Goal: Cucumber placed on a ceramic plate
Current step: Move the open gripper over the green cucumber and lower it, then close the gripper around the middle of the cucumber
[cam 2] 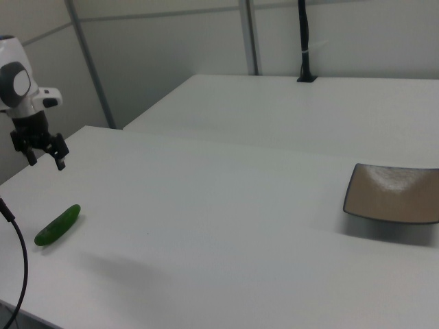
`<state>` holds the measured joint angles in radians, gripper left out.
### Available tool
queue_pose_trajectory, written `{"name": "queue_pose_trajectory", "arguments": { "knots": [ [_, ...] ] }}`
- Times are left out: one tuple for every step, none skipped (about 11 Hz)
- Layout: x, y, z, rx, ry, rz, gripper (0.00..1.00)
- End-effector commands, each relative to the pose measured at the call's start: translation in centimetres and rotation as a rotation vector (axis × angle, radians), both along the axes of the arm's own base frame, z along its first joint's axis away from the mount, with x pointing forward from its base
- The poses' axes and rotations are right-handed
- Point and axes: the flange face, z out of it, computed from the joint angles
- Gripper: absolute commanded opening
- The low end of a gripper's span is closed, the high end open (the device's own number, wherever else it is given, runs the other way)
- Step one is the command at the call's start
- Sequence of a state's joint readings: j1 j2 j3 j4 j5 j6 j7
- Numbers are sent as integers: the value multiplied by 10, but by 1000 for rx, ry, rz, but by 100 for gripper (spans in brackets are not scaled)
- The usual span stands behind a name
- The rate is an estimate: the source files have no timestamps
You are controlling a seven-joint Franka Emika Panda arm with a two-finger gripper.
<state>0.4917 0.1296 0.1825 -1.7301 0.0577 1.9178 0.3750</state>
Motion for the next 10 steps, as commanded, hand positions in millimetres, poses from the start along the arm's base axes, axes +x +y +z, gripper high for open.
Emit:
{"name": "queue_pose_trajectory", "arguments": {
  "knots": [
    [-6,38,-51,-39,30,-13,100],
    [-5,41,-70,-58,45,-34,100],
    [-6,45,-87,-74,44,-44,100],
    [-10,51,-105,-88,47,-48,100],
    [-12,55,-124,-107,49,-52,100],
    [-13,57,-141,-118,51,-60,100],
    [-16,57,-153,-126,64,-56,100],
    [-20,56,-163,-138,71,-48,100],
    [-23,55,-170,-143,67,-43,100],
    [-30,58,-177,-153,69,-24,100]
  ]
}}
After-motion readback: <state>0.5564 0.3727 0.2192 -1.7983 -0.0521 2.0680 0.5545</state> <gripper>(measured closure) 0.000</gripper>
